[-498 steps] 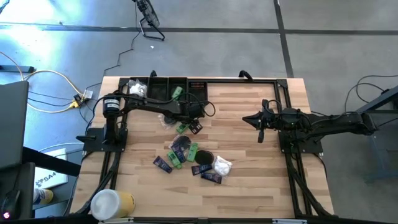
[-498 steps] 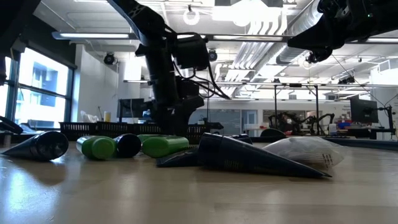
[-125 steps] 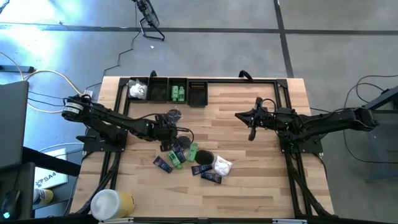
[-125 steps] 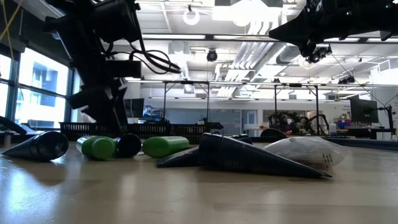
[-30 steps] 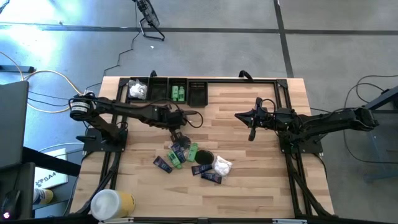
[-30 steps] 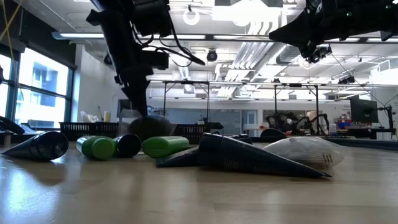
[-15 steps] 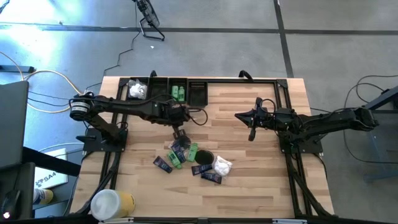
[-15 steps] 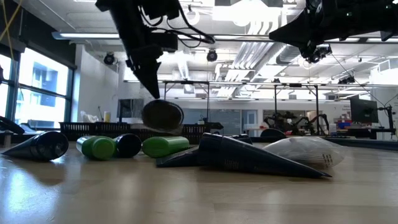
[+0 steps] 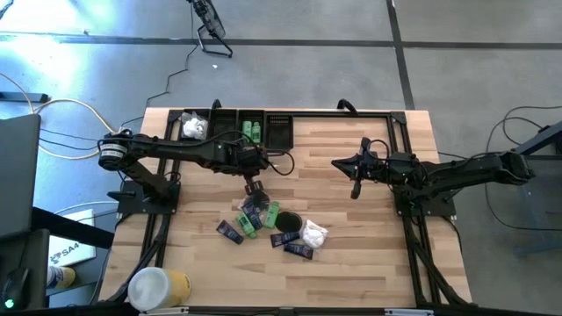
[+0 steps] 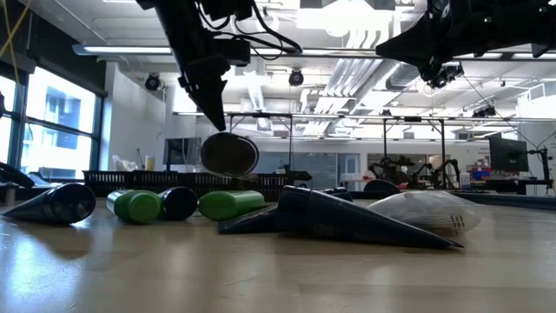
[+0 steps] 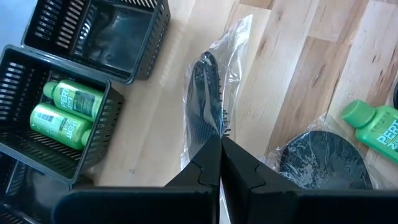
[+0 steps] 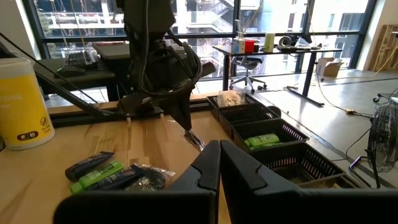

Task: Pick & Place Travel size toiletries
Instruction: Put the hair brush into the middle left black bin, then put the shampoo into the middle right black bin

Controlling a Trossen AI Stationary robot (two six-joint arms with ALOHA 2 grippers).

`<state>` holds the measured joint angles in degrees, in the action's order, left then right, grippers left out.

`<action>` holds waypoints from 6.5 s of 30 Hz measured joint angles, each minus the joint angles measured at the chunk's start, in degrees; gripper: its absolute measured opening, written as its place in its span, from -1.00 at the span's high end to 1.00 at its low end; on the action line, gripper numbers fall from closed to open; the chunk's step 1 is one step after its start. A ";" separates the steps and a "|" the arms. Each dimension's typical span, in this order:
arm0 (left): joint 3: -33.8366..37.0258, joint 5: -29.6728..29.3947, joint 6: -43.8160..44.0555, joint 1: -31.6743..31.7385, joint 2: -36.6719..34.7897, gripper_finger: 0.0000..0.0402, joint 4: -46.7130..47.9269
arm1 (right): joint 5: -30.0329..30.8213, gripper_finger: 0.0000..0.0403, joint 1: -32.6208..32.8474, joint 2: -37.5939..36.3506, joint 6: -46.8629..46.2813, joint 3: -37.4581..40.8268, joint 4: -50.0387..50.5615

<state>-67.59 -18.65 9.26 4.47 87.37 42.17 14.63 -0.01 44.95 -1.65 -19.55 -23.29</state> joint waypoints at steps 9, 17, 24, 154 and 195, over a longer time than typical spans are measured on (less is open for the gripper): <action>0.00 -0.83 -0.52 0.02 0.00 1.00 -1.59 | 0.00 0.98 0.00 0.00 0.00 0.00 0.00; 0.00 -5.94 -2.12 0.07 -0.73 1.00 -1.29 | -0.02 0.98 0.00 0.00 0.00 0.00 0.00; -0.02 -9.42 -1.60 1.82 -4.51 1.00 0.26 | -0.03 0.98 0.01 0.00 0.00 0.02 0.42; 11.52 8.90 -6.38 0.22 -8.74 0.87 -14.66 | -0.02 0.98 0.02 0.00 1.73 0.02 0.85; 11.52 8.48 12.01 -5.62 -8.74 0.87 -28.02 | 0.42 0.98 -0.02 -0.02 7.46 0.02 -4.15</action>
<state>-56.07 -10.17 21.27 -1.15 78.63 14.16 15.05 -0.03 44.93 5.80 -19.53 -27.44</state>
